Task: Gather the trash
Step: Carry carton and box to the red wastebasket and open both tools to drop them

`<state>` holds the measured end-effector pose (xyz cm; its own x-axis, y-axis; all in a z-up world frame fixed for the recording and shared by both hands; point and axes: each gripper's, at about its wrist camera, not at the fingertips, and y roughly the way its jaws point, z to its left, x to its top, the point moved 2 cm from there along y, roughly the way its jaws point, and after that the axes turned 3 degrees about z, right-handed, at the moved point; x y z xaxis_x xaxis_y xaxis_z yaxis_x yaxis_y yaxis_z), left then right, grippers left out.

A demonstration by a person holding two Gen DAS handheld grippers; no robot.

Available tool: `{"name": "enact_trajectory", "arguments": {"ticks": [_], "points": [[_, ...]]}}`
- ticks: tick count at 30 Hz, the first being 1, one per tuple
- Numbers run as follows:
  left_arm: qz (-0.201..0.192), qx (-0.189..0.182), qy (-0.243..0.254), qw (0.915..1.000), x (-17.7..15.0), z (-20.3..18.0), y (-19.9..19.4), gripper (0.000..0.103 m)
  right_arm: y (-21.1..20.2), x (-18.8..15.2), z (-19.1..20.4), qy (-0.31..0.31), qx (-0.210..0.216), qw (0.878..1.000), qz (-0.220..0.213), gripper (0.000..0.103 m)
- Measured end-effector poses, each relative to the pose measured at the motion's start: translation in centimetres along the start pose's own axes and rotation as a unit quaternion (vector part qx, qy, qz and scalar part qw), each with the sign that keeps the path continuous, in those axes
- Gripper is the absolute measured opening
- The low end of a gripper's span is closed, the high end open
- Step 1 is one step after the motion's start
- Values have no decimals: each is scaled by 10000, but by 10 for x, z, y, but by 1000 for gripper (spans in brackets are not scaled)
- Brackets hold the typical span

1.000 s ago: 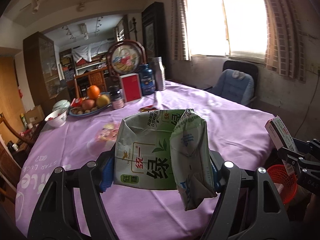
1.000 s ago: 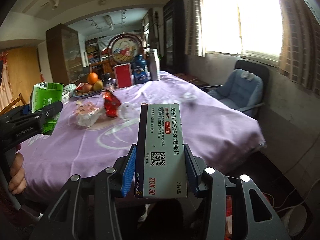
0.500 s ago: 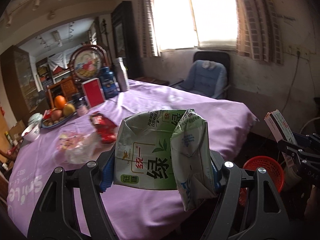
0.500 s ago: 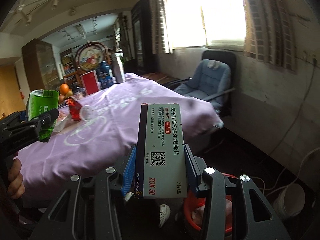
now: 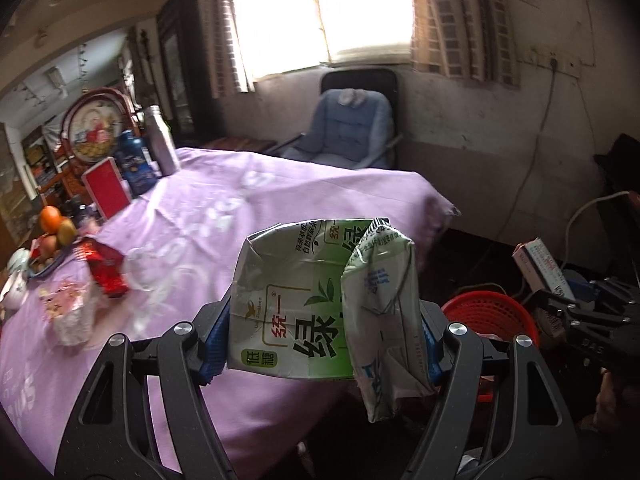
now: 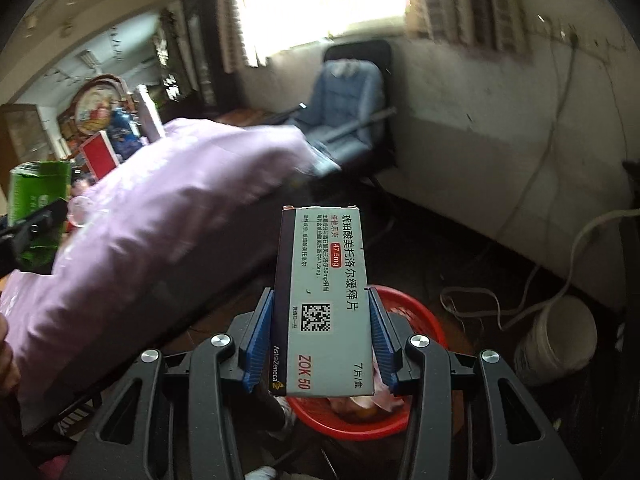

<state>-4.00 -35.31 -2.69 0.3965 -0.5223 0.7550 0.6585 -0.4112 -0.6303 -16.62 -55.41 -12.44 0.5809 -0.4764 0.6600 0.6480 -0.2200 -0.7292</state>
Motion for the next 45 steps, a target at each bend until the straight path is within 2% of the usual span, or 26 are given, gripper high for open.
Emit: {"name": "enact_trajectory", "arguments": {"ticks": [3,4,5,7,11,17,24,27,29,31,37,45], "points": [[81,-114,107,9998,1,-13,10,72,21,-7,-12,131,-100,9996,224,45],[134,-164,163,9996,1,-20,15,72,27,-9,-16,143,-120,9994,296,49],[193,-201,214,9994,0,-24,20,72,32,-12,-17,143,-106,9992,368,64],[289,-258,286,9988,-1,-32,27,72,35,-15,-22,185,-108,9992,345,78],[484,-426,451,9969,-3,-49,45,72,32,-12,-32,291,-225,9991,203,79],[674,-721,761,9922,-3,-83,66,72,30,-12,-61,767,-253,9966,130,80],[839,-1263,1126,9820,3,-133,84,72,24,-15,-87,1115,-421,9928,71,80],[952,-1601,1278,9741,3,-152,89,72,23,-16,-93,1210,-408,9918,68,80],[977,-1730,1306,9713,4,-159,90,83,22,-18,-96,1263,-375,9913,62,80],[929,-1693,1299,9725,5,-159,87,89,21,-17,-95,1282,-335,9912,52,80],[775,-1435,1111,9803,9,-137,77,93,16,-13,-85,1178,-221,9928,14,80],[613,-1016,722,9903,9,-92,61,94,6,-7,-53,849,-69,9964,-19,80]]}}
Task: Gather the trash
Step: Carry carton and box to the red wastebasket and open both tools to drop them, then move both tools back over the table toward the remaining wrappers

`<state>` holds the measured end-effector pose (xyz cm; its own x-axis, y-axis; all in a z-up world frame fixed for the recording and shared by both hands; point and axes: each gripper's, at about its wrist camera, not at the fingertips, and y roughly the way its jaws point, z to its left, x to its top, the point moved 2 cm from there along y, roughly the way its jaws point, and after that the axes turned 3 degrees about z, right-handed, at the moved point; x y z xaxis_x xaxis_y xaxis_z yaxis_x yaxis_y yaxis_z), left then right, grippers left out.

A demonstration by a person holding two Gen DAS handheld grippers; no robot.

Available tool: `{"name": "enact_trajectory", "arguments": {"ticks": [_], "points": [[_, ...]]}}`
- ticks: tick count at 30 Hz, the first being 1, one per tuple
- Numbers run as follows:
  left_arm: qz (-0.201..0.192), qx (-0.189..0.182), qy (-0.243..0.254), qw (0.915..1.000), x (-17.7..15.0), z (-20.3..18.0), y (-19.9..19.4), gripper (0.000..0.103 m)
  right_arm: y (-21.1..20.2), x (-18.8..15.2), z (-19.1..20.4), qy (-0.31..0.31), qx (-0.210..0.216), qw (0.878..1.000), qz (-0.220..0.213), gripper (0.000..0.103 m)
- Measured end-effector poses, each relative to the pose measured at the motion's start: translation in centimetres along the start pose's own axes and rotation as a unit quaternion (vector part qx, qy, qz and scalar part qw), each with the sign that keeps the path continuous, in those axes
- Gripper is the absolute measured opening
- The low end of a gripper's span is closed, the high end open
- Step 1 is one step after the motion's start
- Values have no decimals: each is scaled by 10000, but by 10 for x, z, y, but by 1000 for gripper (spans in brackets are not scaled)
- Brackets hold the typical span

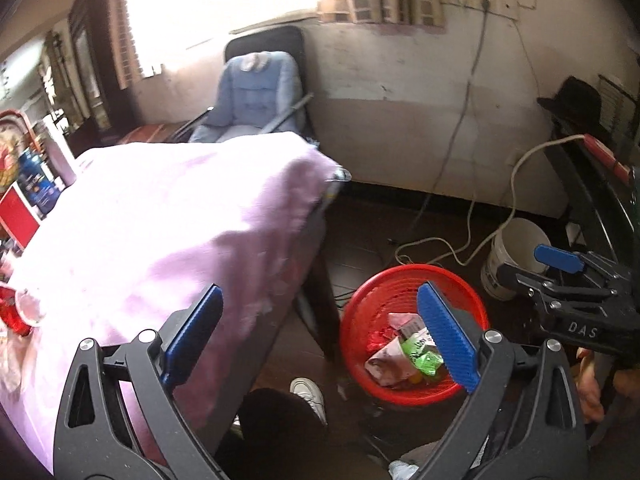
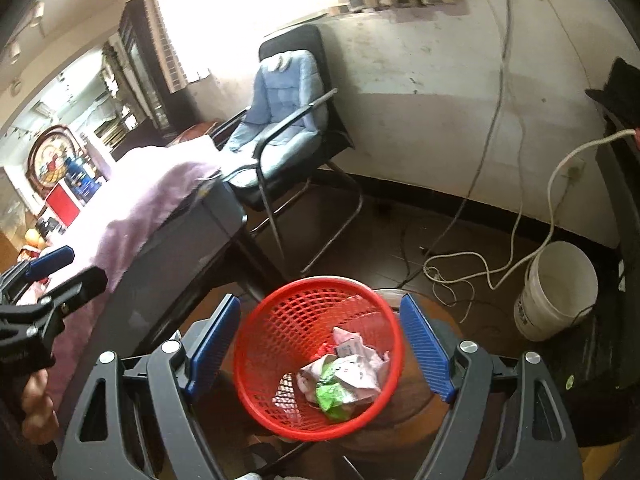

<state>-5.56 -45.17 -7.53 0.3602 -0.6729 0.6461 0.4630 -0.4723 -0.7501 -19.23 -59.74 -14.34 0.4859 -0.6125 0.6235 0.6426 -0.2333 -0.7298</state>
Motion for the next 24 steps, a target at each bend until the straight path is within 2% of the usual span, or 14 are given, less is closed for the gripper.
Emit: {"name": "enact_trajectory", "arguments": {"ticks": [12,24], "points": [[-443,593,-417,9964,-23,48,-53,96,-29,0,65,-715,211,9971,-177,85],[-849,1242,-1102,9825,-65,119,-114,96,-55,-12,146,-1452,538,9876,-249,88]]}}
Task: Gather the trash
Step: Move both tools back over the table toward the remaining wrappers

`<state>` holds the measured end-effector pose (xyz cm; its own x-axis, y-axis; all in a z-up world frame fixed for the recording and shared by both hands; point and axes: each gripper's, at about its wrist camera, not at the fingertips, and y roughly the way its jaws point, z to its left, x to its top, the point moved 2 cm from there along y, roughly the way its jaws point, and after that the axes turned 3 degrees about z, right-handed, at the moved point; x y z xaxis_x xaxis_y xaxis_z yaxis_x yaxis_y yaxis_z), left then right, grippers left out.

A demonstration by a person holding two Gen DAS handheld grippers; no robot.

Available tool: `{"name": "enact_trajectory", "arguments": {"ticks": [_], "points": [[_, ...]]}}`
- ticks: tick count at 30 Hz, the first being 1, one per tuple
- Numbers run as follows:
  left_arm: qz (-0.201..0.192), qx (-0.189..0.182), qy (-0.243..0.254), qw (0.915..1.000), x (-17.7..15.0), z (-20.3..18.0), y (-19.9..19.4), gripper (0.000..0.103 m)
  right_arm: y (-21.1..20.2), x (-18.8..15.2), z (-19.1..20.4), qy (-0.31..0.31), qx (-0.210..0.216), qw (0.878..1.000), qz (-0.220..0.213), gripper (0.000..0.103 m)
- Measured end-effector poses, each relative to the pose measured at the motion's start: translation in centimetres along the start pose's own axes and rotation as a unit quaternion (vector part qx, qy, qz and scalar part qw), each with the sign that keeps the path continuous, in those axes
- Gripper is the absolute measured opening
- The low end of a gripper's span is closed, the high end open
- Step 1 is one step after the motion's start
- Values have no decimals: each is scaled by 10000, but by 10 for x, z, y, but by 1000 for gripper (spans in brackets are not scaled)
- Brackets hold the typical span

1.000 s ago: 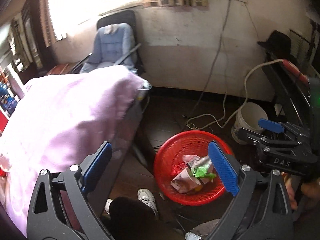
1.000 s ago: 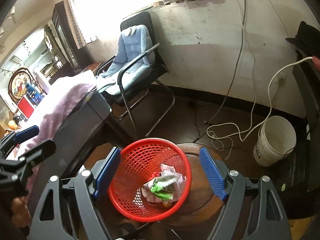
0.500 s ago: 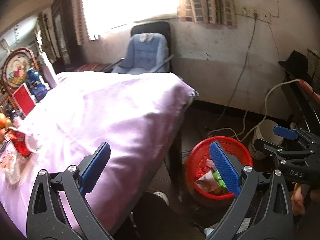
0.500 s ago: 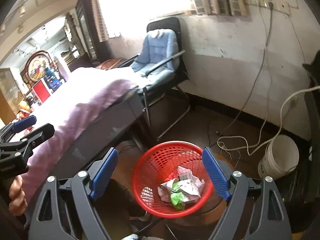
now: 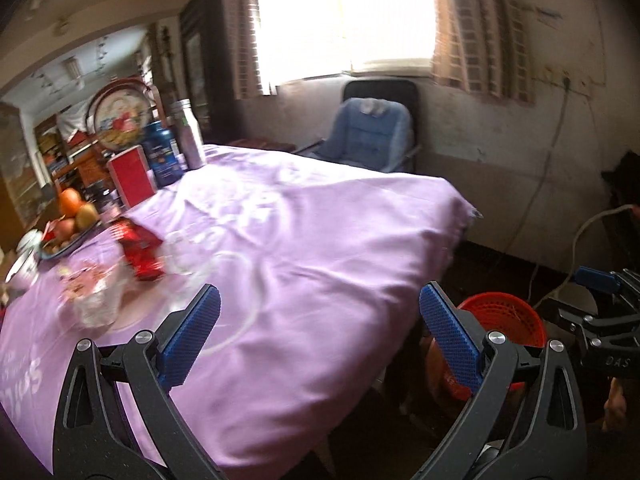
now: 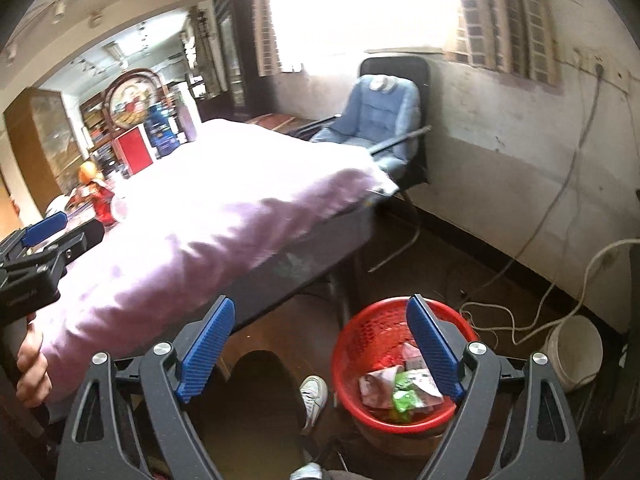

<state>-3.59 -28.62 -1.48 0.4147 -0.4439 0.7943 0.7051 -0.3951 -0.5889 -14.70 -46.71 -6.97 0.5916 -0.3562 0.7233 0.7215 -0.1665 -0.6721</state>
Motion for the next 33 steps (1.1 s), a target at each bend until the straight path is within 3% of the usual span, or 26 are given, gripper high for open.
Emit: {"name": "enact_trajectory", "arguments": {"ticks": [15,33], "points": [[-100,836,-955,9919,-36,116,-36,96,-12,26,149,-1320,881,9871,-222,94],[255,2273,-1071,9676,-55,236,-35,96,57,64,271,-2217,1522,9632,42,95]]}}
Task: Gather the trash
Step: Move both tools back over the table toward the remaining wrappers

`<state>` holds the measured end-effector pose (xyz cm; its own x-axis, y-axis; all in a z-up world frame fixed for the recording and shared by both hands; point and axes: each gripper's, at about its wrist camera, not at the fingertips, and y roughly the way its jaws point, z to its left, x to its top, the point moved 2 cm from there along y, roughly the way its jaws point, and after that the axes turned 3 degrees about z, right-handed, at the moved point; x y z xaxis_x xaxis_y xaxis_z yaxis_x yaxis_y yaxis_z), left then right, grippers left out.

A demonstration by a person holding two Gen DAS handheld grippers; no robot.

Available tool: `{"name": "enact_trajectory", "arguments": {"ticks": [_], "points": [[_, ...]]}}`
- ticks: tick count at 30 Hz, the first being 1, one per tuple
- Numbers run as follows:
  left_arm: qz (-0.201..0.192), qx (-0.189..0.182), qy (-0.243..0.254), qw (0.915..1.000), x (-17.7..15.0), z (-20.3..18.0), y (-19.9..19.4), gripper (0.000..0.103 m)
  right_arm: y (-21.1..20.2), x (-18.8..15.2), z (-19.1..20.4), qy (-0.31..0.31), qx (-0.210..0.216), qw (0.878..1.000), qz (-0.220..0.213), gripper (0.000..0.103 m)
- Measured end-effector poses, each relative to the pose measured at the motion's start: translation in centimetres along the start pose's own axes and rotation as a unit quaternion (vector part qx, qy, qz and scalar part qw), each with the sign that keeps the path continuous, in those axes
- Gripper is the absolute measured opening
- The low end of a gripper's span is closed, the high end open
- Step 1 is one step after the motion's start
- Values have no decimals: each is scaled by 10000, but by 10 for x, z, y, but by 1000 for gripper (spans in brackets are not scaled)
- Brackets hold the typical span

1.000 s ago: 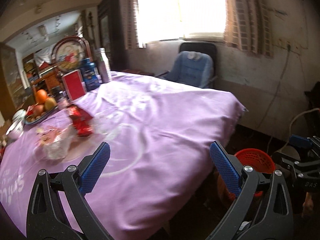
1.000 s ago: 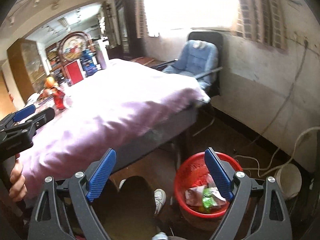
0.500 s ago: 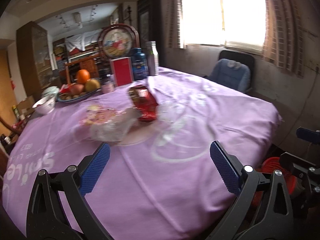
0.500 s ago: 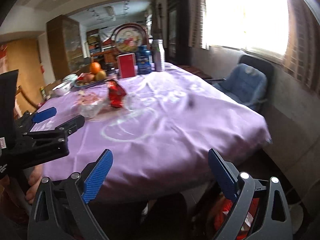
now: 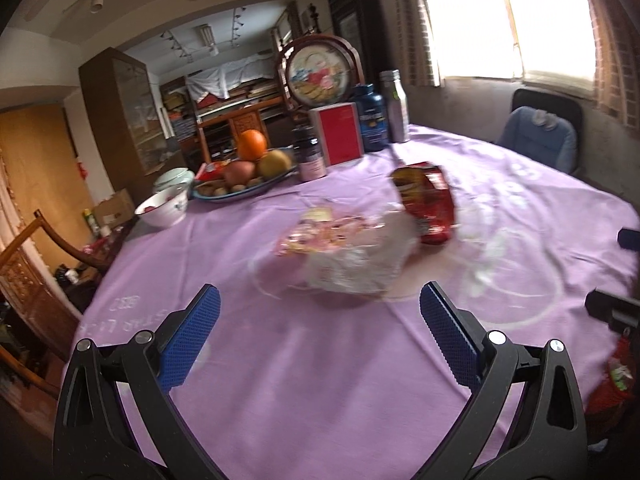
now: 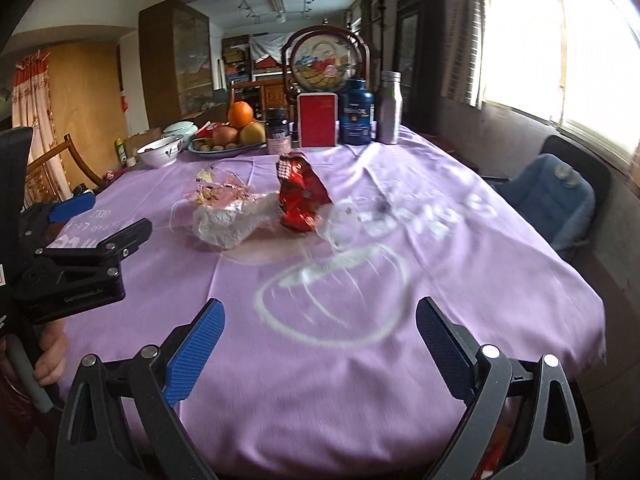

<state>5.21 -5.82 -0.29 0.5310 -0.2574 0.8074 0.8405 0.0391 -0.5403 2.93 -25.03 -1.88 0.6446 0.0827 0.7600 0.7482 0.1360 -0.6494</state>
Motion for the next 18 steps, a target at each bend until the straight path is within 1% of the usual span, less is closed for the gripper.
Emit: {"name": "enact_trajectory", "arguments": {"ticks": [3,7,11,15,18], "points": [[128,157,27,9998,8,14,16,96,21,14,3,19,70,9999,71,95],[300,153,12,9994,19,28,38,96,51,32,8,133,227,9995,193,95],[361,213,-7,9991,24,35,56,96,78,45,16,137,258,9991,309,95],[485,175,-165,9985,21,42,75,96,98,49,20,153,268,9986,431,95],[739,253,-247,9966,17,49,89,96,110,47,18,193,261,9981,524,95]]}}
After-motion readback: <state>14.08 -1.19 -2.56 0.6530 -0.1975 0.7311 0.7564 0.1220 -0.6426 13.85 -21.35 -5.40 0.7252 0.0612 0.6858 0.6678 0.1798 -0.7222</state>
